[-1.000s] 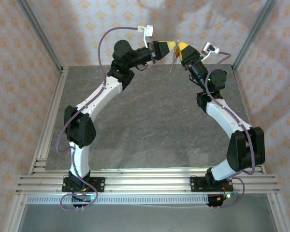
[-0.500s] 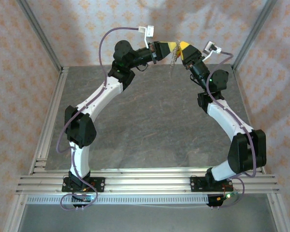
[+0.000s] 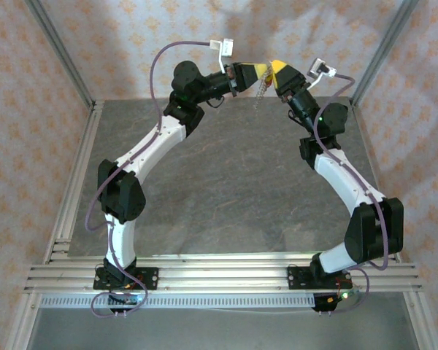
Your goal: Put the keys on the keyring
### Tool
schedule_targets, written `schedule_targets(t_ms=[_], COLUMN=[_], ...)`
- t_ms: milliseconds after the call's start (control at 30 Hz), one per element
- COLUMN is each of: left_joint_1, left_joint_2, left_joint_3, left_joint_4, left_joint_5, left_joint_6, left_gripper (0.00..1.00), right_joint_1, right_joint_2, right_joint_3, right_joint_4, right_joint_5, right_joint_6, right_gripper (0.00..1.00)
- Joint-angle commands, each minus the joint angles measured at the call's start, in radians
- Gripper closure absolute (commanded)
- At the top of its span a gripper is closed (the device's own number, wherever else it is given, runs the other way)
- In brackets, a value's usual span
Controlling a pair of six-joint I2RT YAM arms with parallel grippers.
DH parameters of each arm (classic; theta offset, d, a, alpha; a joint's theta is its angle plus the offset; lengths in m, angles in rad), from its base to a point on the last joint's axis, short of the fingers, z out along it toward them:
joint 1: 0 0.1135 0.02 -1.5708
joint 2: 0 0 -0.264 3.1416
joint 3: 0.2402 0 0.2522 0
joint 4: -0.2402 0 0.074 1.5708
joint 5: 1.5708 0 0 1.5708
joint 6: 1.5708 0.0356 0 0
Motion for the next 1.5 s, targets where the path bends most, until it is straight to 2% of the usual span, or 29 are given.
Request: schedule_targets(t_ms=[0, 167, 300, 433, 567, 667, 767, 833, 1167, 1200, 1367, 1467], left_joint_1=[-0.012, -0.015, -0.016, -0.016, -0.015, -0.017, -0.017, -0.016, -0.018, -0.019, -0.016, -0.007], left_joint_2=[0.001, 0.000, 0.000, -0.002, -0.002, 0.000, -0.001, 0.000, -0.006, -0.008, -0.030, -0.040], left_joint_3=[0.030, 0.033, 0.035, 0.038, 0.038, 0.039, 0.039, 0.039, 0.041, 0.041, 0.023, 0.014], left_joint_4=[0.013, 0.005, 0.003, 0.000, -0.003, -0.003, -0.006, -0.005, -0.047, -0.056, -0.087, -0.091], left_joint_5=[0.021, 0.022, 0.022, 0.022, 0.024, 0.024, 0.022, 0.021, 0.000, -0.003, -0.021, -0.028], left_joint_6=[0.019, 0.026, 0.027, 0.031, 0.033, 0.034, 0.035, 0.036, 0.059, 0.063, 0.093, 0.097], left_gripper=[1.00, 1.00, 1.00, 1.00, 1.00, 1.00, 1.00, 1.00, 1.00, 0.99, 0.75, 0.66], right_joint_1=[0.006, 0.008, 0.008, 0.007, 0.008, 0.008, 0.008, 0.007, 0.008, 0.008, 0.000, -0.009], right_joint_2=[0.010, 0.017, 0.015, 0.012, 0.009, 0.010, 0.005, 0.001, -0.030, -0.031, -0.033, -0.032], right_joint_3=[0.054, 0.065, 0.049, 0.032, 0.021, 0.020, 0.017, 0.013, -0.003, -0.002, 0.007, 0.008], right_joint_4=[0.008, -0.026, -0.036, -0.040, -0.052, -0.064, -0.071, -0.076, -0.113, -0.115, -0.141, -0.152], right_joint_5=[-0.035, -0.050, -0.051, -0.057, -0.057, -0.063, -0.072, -0.078, -0.065, -0.062, -0.060, -0.062], right_joint_6=[-0.026, -0.035, -0.039, -0.044, -0.047, -0.052, -0.056, -0.061, -0.105, -0.108, -0.124, -0.125], right_gripper=[0.71, 0.75, 0.86, 0.91, 0.85, 0.94, 0.94, 1.00, 1.00, 1.00, 1.00, 1.00])
